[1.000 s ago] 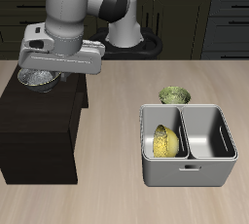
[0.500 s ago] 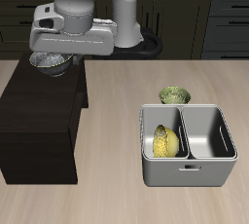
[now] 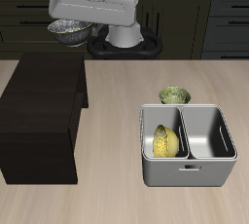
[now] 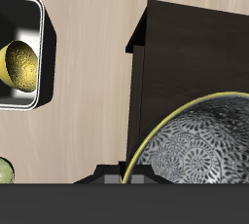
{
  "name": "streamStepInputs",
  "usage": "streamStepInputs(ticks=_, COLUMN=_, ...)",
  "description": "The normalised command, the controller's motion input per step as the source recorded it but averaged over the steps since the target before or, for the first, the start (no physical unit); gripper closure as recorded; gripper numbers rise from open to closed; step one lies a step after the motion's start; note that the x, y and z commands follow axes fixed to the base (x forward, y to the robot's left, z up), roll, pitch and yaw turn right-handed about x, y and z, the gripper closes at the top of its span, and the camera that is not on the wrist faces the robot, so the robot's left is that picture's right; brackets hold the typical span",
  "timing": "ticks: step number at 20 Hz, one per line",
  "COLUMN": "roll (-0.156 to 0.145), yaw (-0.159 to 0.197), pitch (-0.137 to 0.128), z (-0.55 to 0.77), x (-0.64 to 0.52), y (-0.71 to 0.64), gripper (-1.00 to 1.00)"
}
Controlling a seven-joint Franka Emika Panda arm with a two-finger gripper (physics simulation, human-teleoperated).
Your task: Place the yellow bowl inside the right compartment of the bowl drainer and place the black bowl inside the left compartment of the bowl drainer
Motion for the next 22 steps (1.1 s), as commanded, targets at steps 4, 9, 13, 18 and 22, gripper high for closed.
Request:
streamStepInputs(ticks=4, roll=0.014, yaw=-0.050, pitch=-0.022, z=0.24, x=-0.09, y=0.48, gripper=1.00)
streamStepInputs(ticks=9, roll=-0.010, yaw=0.008, pitch=0.017, z=-0.05, x=0.10, y=0.39, gripper=1.00)
streamStepInputs(ticks=13, roll=-0.050, yaw=-0.001, pitch=0.029, z=-0.16, x=0.26, y=0.25, gripper=1.00)
streamStepInputs(ticks=18, roll=0.016, yaw=0.053, pitch=0.015, z=-0.18, x=0.22, y=0.66, gripper=1.00)
streamStepInputs(ticks=22, roll=0.055, yaw=0.003, pitch=0.033, z=-0.10, x=0.12, y=0.57, gripper=1.00)
